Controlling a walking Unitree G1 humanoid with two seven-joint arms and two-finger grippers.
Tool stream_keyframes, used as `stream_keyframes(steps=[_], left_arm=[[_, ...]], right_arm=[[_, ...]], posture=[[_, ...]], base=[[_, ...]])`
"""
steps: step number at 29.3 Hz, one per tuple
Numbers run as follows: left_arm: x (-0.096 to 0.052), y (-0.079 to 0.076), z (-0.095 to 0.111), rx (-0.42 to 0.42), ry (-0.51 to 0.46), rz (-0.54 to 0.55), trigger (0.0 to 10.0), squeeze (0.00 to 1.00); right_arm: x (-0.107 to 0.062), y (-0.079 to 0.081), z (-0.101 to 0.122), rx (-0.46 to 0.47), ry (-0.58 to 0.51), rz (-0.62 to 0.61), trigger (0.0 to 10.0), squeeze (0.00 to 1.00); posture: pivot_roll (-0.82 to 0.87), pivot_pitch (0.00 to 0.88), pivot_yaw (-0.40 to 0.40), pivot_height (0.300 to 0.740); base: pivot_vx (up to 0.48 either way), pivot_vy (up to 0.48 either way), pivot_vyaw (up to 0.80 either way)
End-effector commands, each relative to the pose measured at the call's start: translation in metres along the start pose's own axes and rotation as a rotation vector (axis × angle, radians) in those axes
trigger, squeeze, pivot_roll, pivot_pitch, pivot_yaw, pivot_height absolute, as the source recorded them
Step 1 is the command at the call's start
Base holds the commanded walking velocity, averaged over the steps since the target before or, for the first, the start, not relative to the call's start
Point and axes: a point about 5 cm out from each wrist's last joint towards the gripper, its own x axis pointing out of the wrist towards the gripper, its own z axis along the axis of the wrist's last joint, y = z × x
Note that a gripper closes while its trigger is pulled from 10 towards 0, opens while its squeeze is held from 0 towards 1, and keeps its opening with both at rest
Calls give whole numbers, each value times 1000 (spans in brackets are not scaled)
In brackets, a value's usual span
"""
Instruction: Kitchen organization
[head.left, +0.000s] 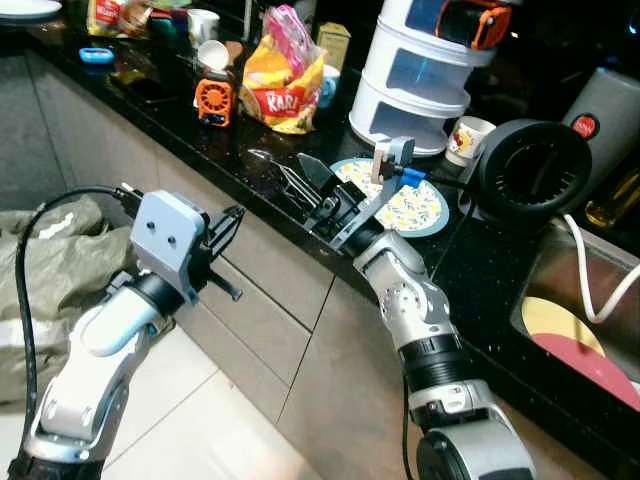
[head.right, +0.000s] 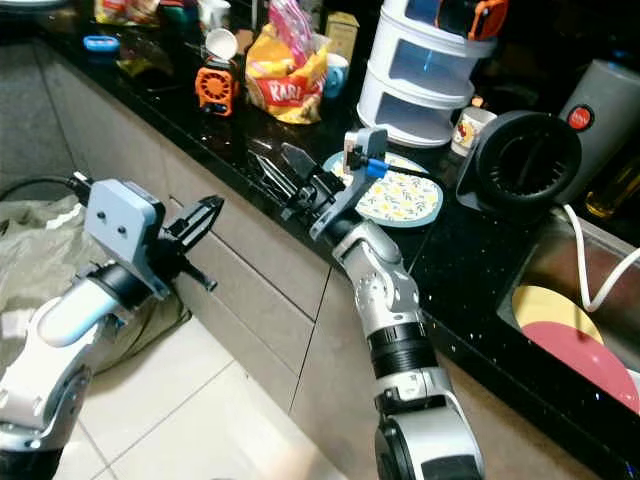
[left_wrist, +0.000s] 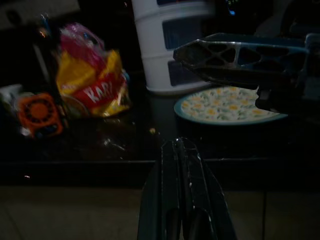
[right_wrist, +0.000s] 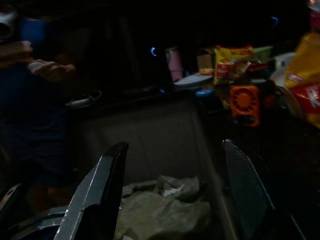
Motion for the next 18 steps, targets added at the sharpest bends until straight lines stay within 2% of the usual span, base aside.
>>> stream_keyframes(steps=[1,10,18], left_arm=[[2,-4,-3,-17,10,-8,10000,0],[2,-7,0,-34,-12,-26,10000,0],[2,-8,0,-25,-11,-37,10000,0]], right_arm=[[-3,-4,-1,-13,15,-17,10000,0],[-2,-3,-2,-18,18,-14,10000,0],[-2,-3,-2,-17,17,-16,10000,0]], posture=[[314,0,-157,740],[315,0,-161,740],[313,0,-157,740]], base=[[0,0,0],[0,0,0],[420,0,0]])
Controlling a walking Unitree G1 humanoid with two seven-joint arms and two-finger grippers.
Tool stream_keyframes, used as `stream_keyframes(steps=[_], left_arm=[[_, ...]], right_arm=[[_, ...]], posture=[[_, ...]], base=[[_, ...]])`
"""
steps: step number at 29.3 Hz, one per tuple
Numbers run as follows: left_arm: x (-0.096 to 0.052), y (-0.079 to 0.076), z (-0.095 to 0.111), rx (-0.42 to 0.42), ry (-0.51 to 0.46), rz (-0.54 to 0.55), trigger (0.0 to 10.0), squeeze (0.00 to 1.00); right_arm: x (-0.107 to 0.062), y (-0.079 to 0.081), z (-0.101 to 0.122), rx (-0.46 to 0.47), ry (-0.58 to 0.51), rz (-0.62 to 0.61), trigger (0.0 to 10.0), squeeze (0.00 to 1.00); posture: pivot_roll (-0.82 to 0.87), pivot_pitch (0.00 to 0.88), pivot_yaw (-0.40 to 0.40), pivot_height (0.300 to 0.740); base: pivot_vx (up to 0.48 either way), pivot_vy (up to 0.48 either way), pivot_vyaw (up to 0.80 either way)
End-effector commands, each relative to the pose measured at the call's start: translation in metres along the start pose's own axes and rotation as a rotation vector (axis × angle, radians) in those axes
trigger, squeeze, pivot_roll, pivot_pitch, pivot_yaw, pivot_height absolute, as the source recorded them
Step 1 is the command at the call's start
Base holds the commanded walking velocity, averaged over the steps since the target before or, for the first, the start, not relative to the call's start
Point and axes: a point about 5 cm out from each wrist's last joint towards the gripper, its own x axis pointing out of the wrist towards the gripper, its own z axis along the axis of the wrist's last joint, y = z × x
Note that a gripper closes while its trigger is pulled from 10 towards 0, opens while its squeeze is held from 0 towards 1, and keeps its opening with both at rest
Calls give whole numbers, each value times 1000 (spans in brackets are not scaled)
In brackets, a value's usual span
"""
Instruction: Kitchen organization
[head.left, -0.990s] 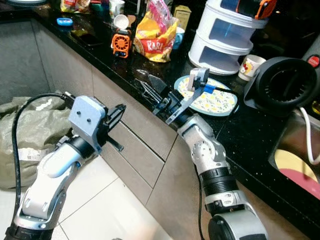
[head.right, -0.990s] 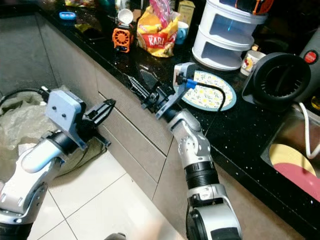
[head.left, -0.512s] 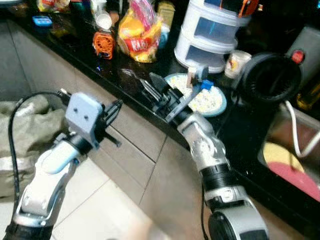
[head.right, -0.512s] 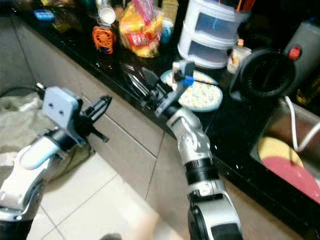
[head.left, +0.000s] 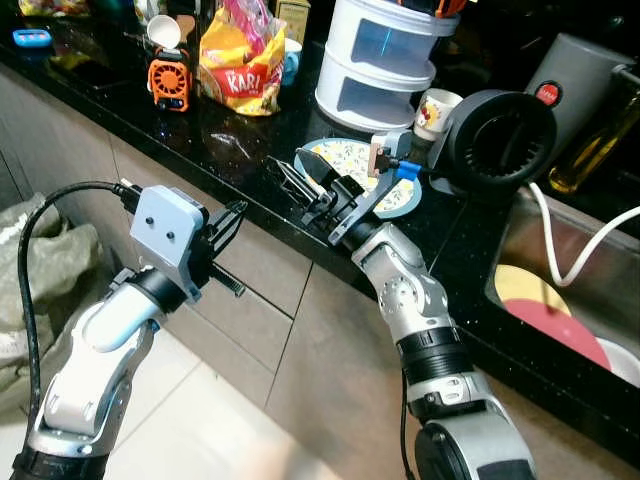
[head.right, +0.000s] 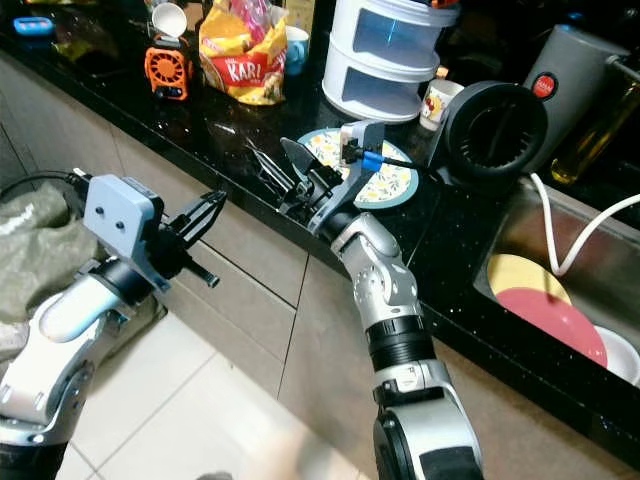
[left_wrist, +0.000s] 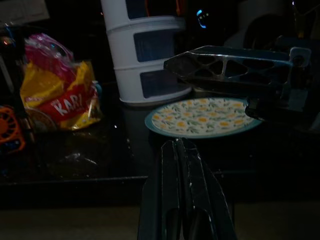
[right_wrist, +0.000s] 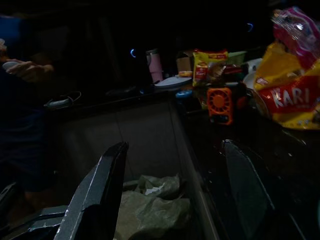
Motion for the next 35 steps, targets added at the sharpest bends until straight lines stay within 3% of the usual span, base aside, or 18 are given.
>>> stream_keyframes(steps=[1,4,22,30,34,35], left_arm=[[1,-5,0,1,2,-21,10000,0],[2,-4,-1,-2,7,-13,10000,0],[3,-6,-1,-3,9,-26,10000,0],[5,-6,-2,-13,9,-11,10000,0],[6,-6,-2,-10,8,-12,10000,0],[5,-6,-2,-6,8,-8,10000,0]], right_arm=[[-2,-3,1,-12,2,-10,10000,0],[-2,-3,1,-12,1,-10,10000,0],[-3,-3,1,-9,-5,-13,10000,0],[-3,-2,1,-10,-3,-12,10000,0],[-3,-4,0,-41,6,-32,10000,0],[-2,-6,0,-110,34,-49,10000,0]], posture=[[313,0,-157,740],[311,0,-156,740],[310,0,-150,740],[307,0,-147,740],[306,0,-148,740],[306,0,-148,740]], base=[[480,0,0],[449,0,0],[0,0,0],[0,-211,0],[0,0,0],[0,0,0]])
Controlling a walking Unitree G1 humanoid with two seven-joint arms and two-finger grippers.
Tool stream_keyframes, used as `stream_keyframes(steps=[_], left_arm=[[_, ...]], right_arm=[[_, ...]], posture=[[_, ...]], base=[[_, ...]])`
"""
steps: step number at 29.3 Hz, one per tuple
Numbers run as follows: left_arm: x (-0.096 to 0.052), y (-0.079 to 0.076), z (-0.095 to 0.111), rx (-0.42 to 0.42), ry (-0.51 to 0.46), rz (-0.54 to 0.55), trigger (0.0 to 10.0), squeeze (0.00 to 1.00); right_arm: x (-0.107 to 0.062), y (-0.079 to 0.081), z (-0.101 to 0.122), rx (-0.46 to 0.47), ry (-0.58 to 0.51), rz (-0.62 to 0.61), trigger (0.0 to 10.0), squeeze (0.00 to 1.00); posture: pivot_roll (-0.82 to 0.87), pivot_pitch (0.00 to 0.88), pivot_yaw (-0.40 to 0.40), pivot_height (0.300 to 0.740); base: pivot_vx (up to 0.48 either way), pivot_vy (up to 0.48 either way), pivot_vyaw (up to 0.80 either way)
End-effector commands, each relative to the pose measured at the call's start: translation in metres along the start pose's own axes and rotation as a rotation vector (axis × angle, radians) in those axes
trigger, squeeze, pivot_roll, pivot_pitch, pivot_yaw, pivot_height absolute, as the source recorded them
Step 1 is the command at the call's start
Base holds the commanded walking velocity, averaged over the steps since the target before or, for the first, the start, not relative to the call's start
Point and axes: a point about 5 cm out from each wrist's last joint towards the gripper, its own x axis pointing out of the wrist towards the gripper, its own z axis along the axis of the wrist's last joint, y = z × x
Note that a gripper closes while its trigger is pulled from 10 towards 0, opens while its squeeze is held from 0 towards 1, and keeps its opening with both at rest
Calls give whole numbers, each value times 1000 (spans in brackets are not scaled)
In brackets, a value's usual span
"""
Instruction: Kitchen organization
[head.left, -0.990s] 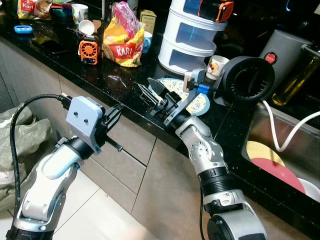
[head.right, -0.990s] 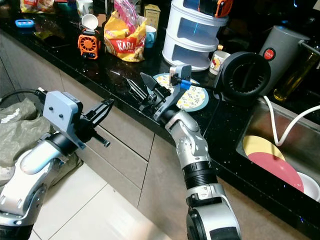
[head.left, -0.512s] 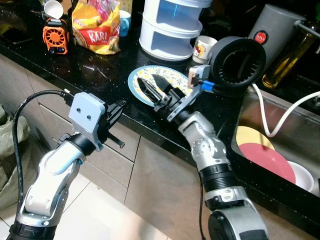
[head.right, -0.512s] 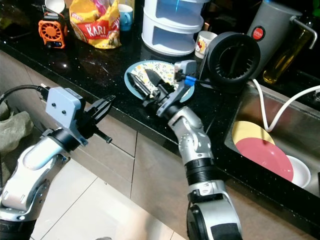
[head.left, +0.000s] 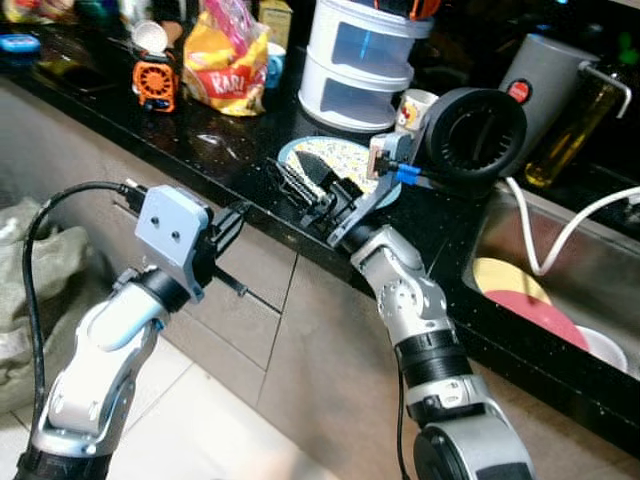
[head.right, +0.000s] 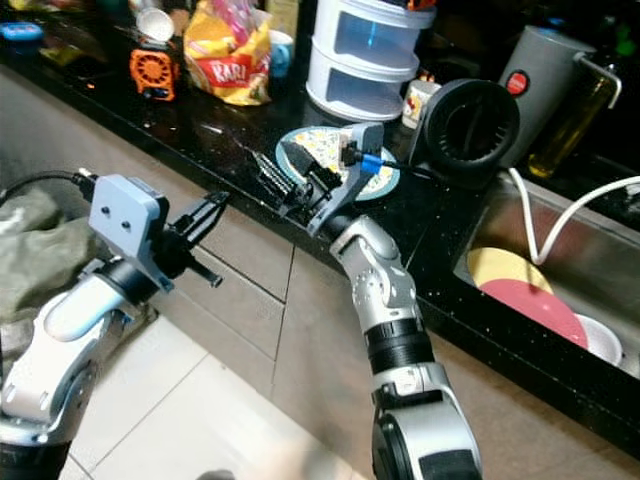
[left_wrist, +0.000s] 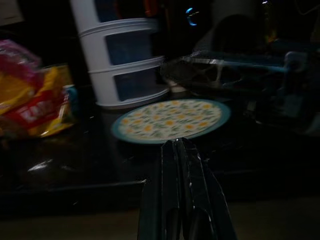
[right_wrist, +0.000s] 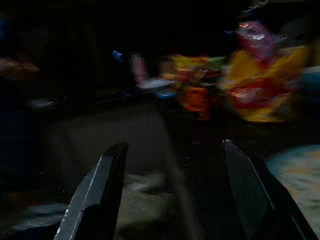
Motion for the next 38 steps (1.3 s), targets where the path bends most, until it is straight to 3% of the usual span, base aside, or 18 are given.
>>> stream_keyframes(steps=[1,3,6,11,12,14,16,22,25,38], left_arm=[[2,-2,0,1,2,-5,10000,0],[2,-2,0,2,2,-4,10000,0],[0,2,2,13,-1,6,10000,0],[-3,8,6,28,-6,17,10000,0],[-6,12,8,41,-8,27,10000,0],[-7,14,9,47,-8,32,10000,0],[-10,18,12,67,-9,40,10000,0],[-16,24,18,101,-9,61,10000,0],[-19,25,19,109,-6,73,10000,0],[-25,34,26,130,-13,115,10000,0]], right_arm=[[1,-3,-1,-79,34,-24,10000,0],[2,-3,-1,-102,45,-29,10000,0],[6,-5,-1,-239,106,-57,10000,0],[13,-5,-2,-356,156,-80,10000,0],[18,-2,-2,-428,181,-79,10000,0],[20,-1,-2,-466,193,-75,10000,0],[27,0,-5,-589,241,-84,10000,0],[40,-1,1,-598,246,-110,10000,0],[46,-5,7,-649,273,-148,10000,0],[57,-14,12,-718,362,-209,10000,0]], posture=[[305,0,-149,740],[305,0,-149,740],[305,0,-150,740],[313,0,-164,740],[314,0,-167,740],[314,0,-167,740],[316,0,-174,740],[329,9,-192,740],[337,11,-206,740],[339,8,-219,740]], base=[[0,0,0],[0,0,0],[0,0,0],[0,0,0],[0,0,0],[0,0,0],[0,0,0],[0,0,0],[0,0,0],[0,0,0]])
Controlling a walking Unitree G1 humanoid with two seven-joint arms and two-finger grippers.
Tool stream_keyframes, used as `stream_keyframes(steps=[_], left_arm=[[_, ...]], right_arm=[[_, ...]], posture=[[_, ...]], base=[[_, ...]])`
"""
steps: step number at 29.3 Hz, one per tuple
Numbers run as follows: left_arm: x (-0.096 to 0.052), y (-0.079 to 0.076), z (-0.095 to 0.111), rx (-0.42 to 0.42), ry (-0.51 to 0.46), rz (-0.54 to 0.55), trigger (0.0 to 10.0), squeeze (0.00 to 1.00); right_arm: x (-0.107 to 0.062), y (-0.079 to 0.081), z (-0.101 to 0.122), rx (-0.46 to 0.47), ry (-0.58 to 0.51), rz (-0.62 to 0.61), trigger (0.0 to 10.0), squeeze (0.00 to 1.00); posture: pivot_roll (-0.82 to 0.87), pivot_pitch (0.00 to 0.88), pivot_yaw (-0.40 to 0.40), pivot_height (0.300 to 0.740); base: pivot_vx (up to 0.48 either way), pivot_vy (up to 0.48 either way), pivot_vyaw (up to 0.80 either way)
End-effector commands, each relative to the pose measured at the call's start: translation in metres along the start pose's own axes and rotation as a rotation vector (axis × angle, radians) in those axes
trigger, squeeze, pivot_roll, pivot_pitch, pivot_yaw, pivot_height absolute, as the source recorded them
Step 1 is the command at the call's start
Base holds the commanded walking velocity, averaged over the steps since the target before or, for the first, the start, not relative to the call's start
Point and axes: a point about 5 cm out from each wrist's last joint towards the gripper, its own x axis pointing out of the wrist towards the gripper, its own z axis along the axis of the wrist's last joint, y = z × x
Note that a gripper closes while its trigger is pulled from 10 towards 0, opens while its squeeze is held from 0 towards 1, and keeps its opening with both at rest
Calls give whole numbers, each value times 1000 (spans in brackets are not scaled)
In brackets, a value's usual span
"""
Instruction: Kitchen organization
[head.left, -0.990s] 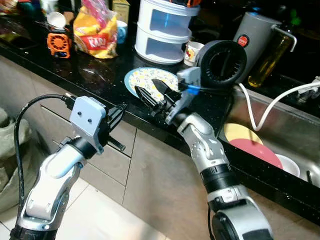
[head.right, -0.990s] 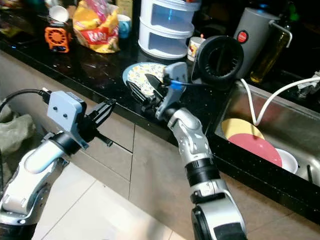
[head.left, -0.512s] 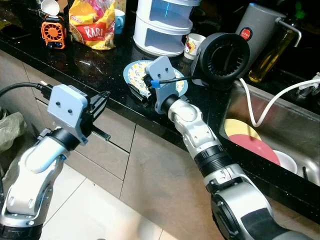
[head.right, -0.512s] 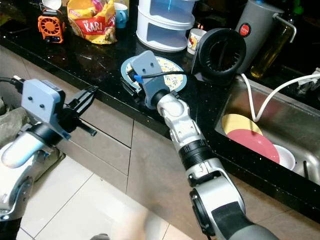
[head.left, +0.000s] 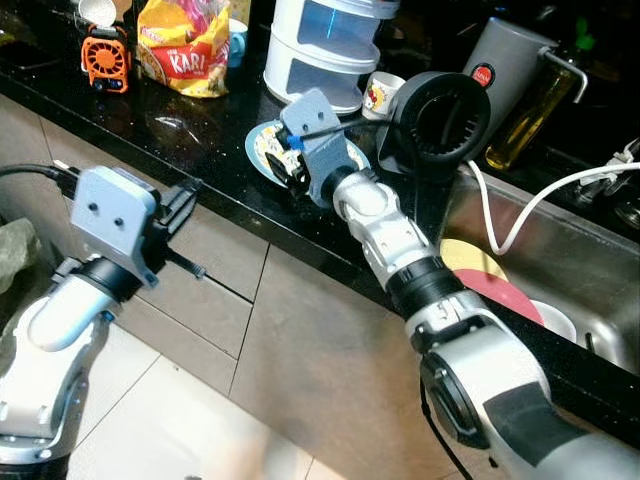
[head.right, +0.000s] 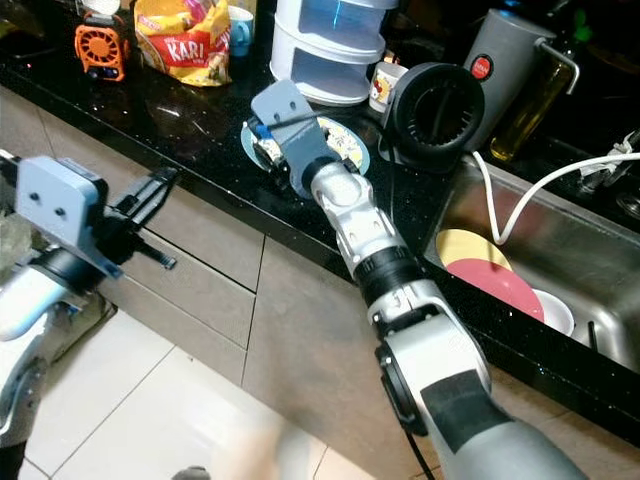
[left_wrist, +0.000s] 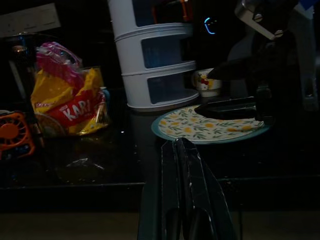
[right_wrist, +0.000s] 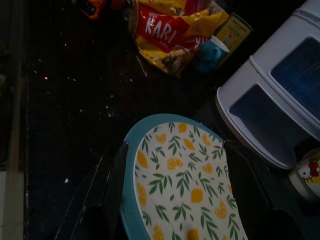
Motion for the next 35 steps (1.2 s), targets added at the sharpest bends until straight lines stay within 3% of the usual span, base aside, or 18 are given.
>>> stream_keyframes(steps=[1,5,6,8,11,12,13,14,19,21,24,35], left_arm=[[-1,-3,2,10,4,-20,10000,0],[-5,-3,0,17,22,-13,10000,0],[-4,-4,0,13,22,-17,10000,0],[-4,-5,1,13,22,-18,10000,0],[0,-7,0,-1,13,-28,10000,0],[0,-7,0,-1,13,-28,10000,0],[2,-8,0,-5,12,-32,10000,0],[6,-11,-1,-22,4,-45,10000,0],[21,-25,-5,-67,-15,-107,10000,0],[24,-27,-6,-73,-17,-119,10000,0],[37,-35,-10,-98,-21,-168,10000,0],[59,-53,-16,-134,-38,-238,10000,0]], right_arm=[[-1,-6,-7,-25,36,-16,10000,0],[-2,-1,-7,23,0,63,10000,0],[-6,-2,-5,116,-53,119,10000,0],[-6,-2,-4,138,-68,131,10000,0],[-14,-12,3,321,-189,172,10000,0],[-14,-12,3,321,-189,172,10000,0],[-16,-16,5,374,-219,171,10000,0],[-21,-24,4,482,-261,135,10000,0],[-37,-43,-9,689,-342,2,10000,0],[-40,-44,-11,714,-358,-8,10000,0],[-59,-45,-19,785,-431,-26,10000,0],[-88,-35,-21,814,-518,-19,10000,0]], posture=[[343,12,-222,740],[348,17,-217,740],[343,18,-212,740],[343,18,-212,740],[326,9,-198,740],[326,9,-198,740],[326,9,-198,740],[309,0,-177,740],[270,0,-131,740],[262,0,-123,740],[209,0,-76,740],[140,0,-24,740]], base=[[0,0,0],[0,0,0],[0,0,0],[0,0,0],[0,0,0],[0,0,0],[0,0,0],[0,0,0],[0,0,0],[0,0,0],[0,0,0],[0,0,0]])
